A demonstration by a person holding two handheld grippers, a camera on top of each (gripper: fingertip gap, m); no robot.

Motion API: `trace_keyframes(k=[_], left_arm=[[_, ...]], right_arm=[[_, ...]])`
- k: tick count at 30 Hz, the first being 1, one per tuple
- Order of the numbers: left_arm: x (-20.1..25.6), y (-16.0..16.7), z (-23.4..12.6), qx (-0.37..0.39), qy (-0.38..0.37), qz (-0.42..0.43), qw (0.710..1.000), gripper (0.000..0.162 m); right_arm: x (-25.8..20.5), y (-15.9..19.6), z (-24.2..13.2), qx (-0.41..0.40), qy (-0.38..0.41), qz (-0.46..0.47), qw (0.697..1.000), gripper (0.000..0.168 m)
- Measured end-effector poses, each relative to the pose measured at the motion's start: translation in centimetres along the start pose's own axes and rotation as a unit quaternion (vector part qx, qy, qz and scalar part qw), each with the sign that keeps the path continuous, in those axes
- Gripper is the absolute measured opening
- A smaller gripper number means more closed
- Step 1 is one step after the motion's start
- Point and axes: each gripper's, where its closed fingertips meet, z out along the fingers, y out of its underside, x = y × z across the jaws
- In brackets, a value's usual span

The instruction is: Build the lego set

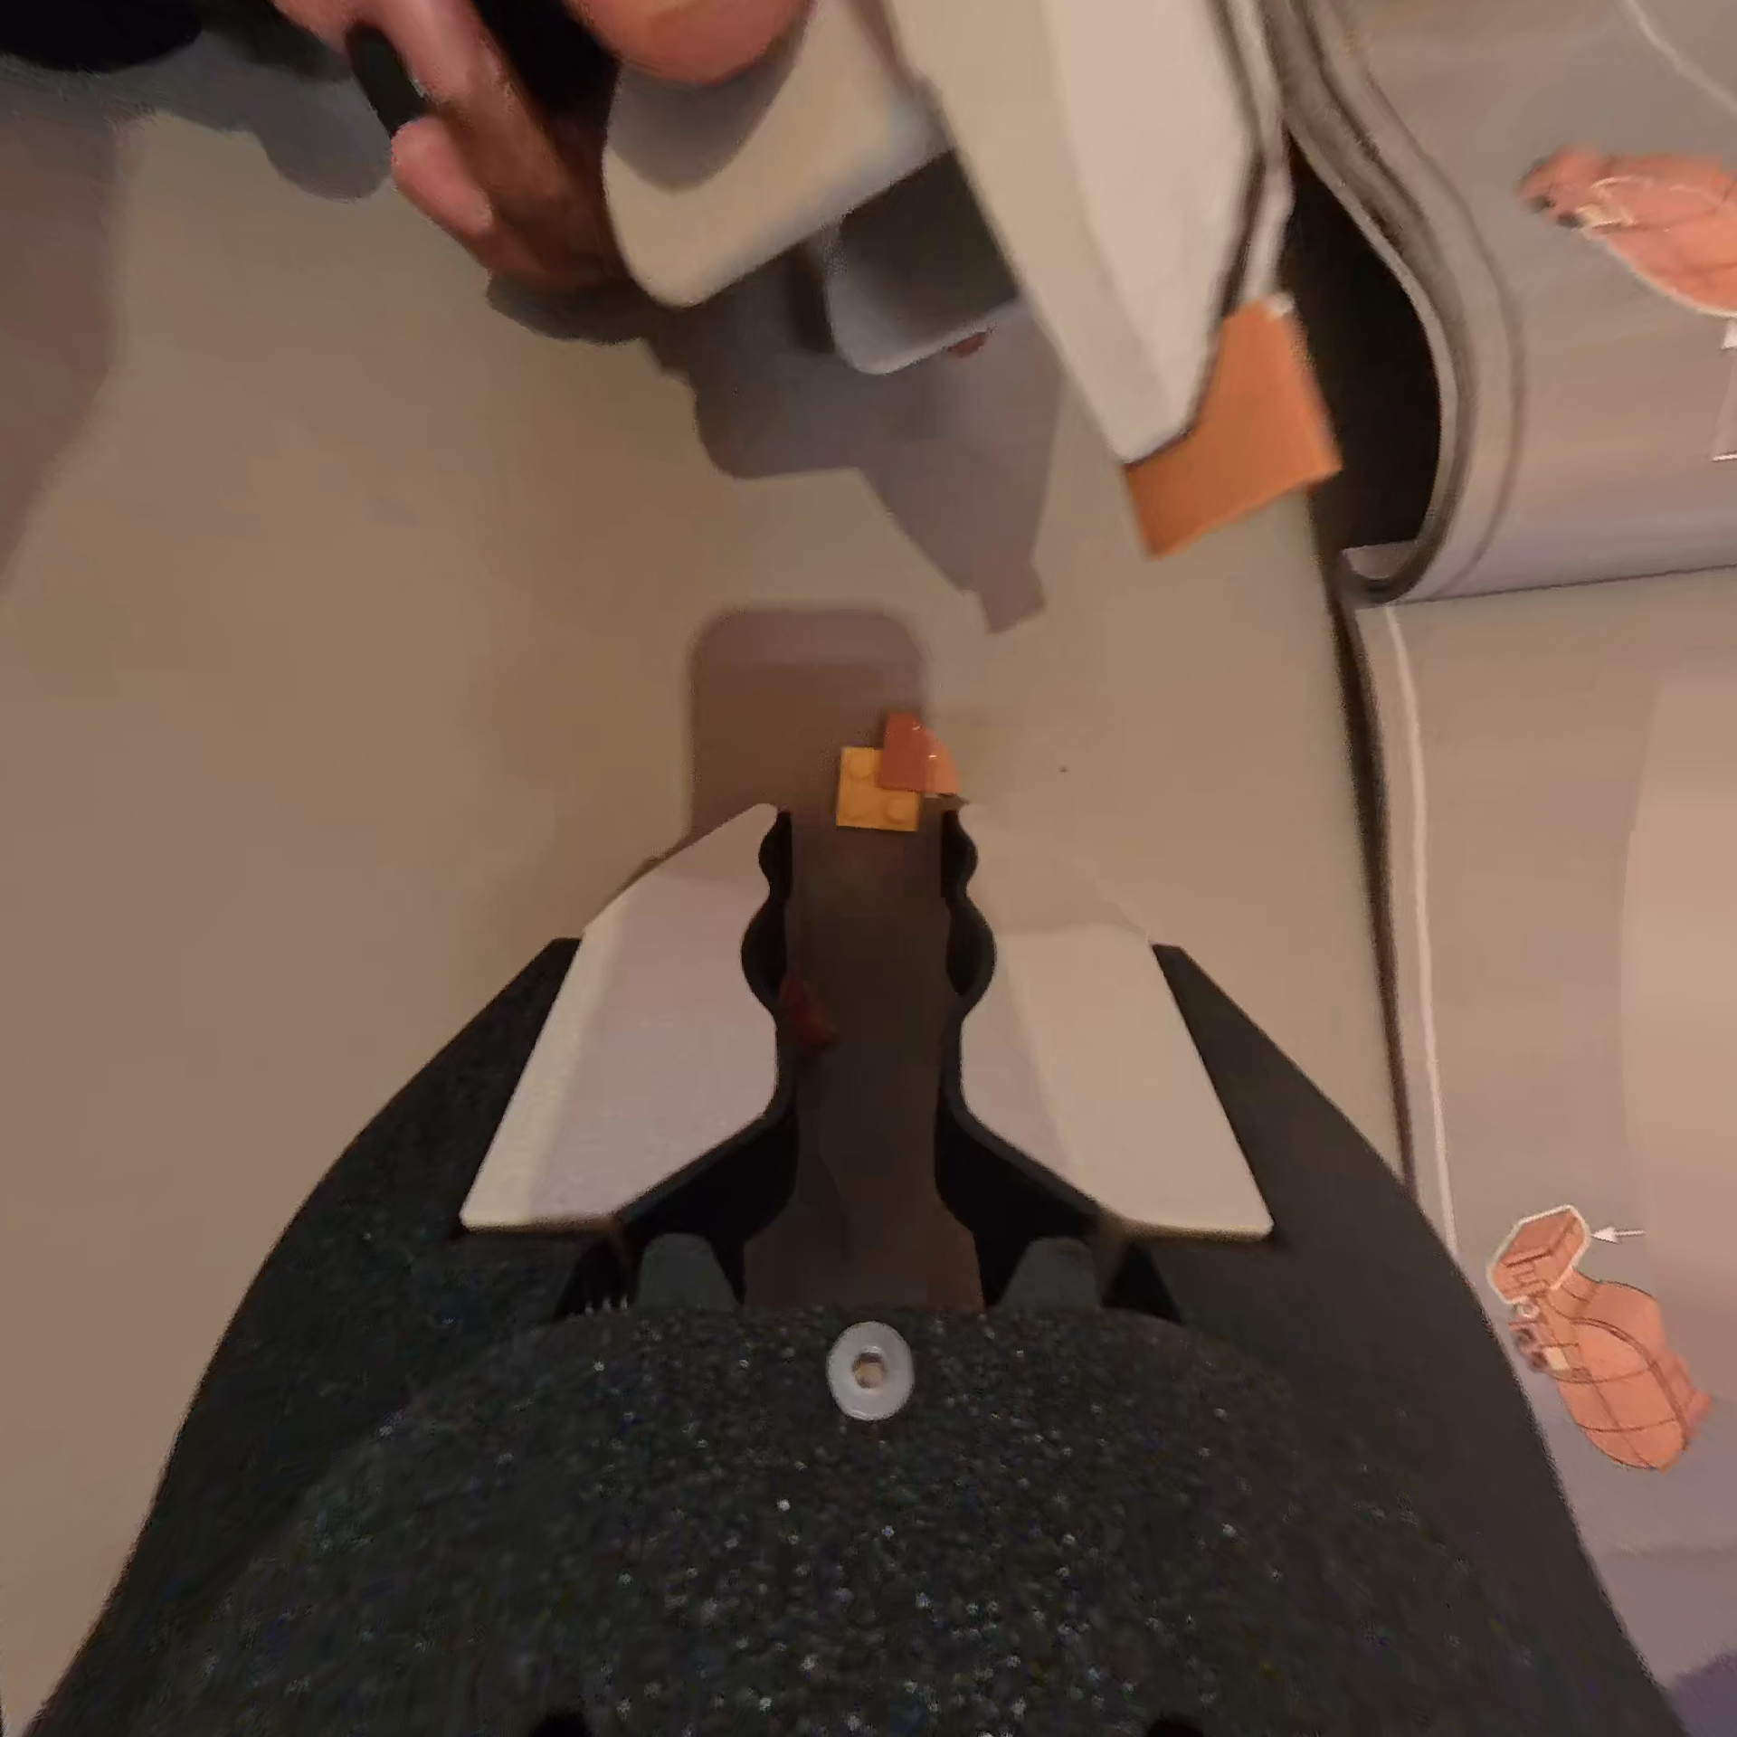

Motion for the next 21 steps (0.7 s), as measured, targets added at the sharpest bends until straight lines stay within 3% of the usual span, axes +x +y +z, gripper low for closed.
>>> trace_keyframes(k=[6,10,17,21], left_arm=[[-0.1,-0.1,-0.1,0.002,-0.002,0.000,1.000,0.003],[-0.3,-0.2,-0.2,0.003,-0.006,0.000,1.000,0.003],[-0.3,0.0,-0.2,0.001,-0.003,-0.008,1.000,0.003],[-0.4,0.0,-0.2,0.001,-0.003,-0.010,1.000,0.003]], right_arm=[[-3.9,-1.5,-0.5,0.028,-0.074,-0.014,0.997,0.030],[-0.1,-1.0,-0.1,0.015,0.008,-0.038,0.999,0.035],[0.0,-1.0,0.9,0.016,-0.009,-0.048,0.999,0.037],[-0.4,-1.3,1.1,0.016,-0.006,-0.042,0.999,0.026]])
